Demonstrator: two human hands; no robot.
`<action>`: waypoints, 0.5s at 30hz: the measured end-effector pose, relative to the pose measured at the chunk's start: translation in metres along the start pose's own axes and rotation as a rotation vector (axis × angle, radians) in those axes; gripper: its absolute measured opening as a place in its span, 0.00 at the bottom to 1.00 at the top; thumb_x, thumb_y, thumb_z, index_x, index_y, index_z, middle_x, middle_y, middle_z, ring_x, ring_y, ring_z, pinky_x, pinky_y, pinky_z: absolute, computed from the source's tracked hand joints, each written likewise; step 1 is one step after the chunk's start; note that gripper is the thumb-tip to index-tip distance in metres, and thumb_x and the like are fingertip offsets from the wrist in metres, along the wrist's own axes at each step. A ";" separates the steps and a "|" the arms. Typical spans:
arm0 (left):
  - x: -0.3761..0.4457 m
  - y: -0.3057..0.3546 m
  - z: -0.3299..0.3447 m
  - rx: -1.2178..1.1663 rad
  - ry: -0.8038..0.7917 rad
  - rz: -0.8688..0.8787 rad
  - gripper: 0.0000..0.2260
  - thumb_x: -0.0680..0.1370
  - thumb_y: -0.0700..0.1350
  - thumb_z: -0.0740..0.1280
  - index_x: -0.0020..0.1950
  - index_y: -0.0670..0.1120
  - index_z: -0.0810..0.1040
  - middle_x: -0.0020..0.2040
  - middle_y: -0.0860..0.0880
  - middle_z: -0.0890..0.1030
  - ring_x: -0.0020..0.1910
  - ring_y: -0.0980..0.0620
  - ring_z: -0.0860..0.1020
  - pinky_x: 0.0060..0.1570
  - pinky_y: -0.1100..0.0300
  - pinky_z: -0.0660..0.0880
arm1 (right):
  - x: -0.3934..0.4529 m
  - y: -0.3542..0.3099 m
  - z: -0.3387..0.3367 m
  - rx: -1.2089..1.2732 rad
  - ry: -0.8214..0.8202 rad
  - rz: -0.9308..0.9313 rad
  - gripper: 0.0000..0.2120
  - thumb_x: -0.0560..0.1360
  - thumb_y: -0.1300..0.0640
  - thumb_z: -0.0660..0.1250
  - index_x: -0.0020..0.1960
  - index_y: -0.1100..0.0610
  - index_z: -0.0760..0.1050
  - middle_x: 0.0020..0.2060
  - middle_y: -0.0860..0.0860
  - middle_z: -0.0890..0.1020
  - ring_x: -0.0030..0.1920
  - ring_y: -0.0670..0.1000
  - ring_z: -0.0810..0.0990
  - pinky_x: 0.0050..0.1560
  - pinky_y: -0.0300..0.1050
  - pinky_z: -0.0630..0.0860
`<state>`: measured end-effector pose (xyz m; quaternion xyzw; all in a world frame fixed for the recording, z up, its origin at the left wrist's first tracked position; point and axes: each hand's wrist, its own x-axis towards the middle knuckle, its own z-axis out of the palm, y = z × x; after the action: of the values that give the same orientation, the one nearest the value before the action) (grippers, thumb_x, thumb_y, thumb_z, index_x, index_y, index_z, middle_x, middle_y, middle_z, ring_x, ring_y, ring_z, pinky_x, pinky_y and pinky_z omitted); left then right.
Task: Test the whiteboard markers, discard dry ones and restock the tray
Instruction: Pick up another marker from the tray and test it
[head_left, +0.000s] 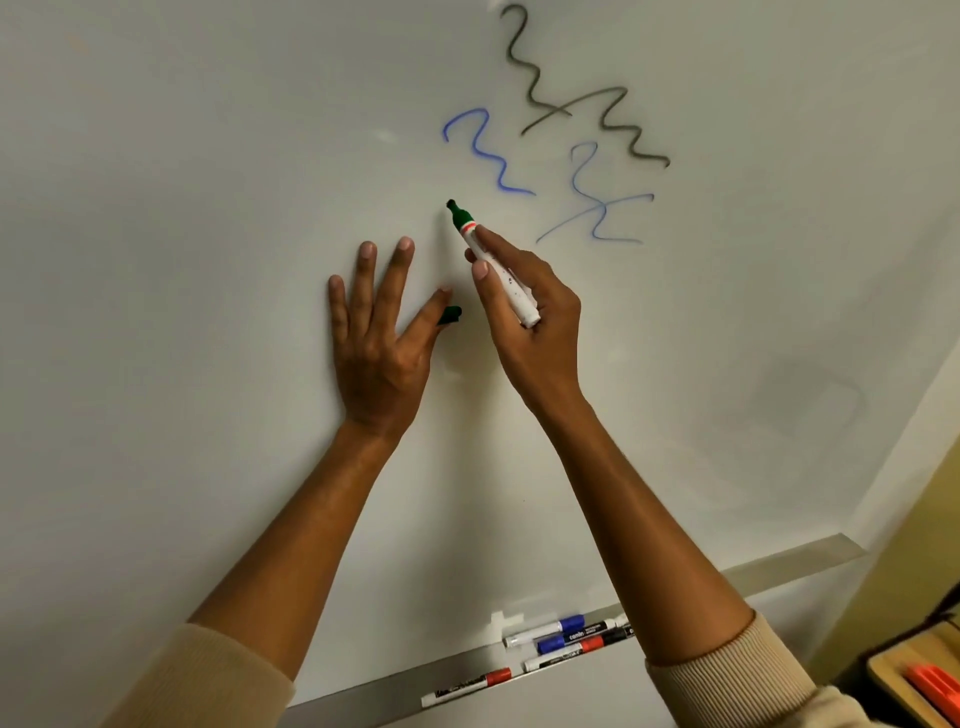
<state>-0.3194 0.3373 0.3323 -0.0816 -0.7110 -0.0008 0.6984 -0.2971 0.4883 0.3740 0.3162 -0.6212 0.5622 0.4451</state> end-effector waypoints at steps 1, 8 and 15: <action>0.000 0.000 0.000 0.016 -0.001 0.004 0.13 0.81 0.48 0.67 0.65 0.54 0.79 0.73 0.44 0.70 0.74 0.38 0.65 0.74 0.42 0.58 | 0.000 0.002 0.002 -0.013 0.002 -0.020 0.15 0.79 0.60 0.68 0.65 0.60 0.79 0.58 0.53 0.84 0.57 0.50 0.82 0.57 0.52 0.79; -0.002 0.000 0.002 0.068 -0.038 0.028 0.13 0.81 0.48 0.67 0.65 0.55 0.78 0.73 0.41 0.70 0.73 0.36 0.65 0.73 0.39 0.58 | 0.003 0.019 0.002 -0.063 0.128 -0.043 0.14 0.79 0.61 0.68 0.64 0.60 0.80 0.56 0.51 0.85 0.54 0.46 0.81 0.55 0.48 0.78; -0.002 0.001 0.002 0.106 -0.059 0.033 0.13 0.82 0.50 0.65 0.66 0.55 0.78 0.73 0.41 0.70 0.73 0.35 0.65 0.72 0.38 0.59 | -0.022 0.034 -0.010 -0.110 0.069 -0.078 0.13 0.77 0.62 0.69 0.61 0.61 0.81 0.53 0.52 0.85 0.54 0.49 0.81 0.55 0.49 0.78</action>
<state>-0.3216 0.3381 0.3301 -0.0559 -0.7289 0.0506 0.6805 -0.3169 0.5019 0.3394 0.2958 -0.6227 0.5199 0.5044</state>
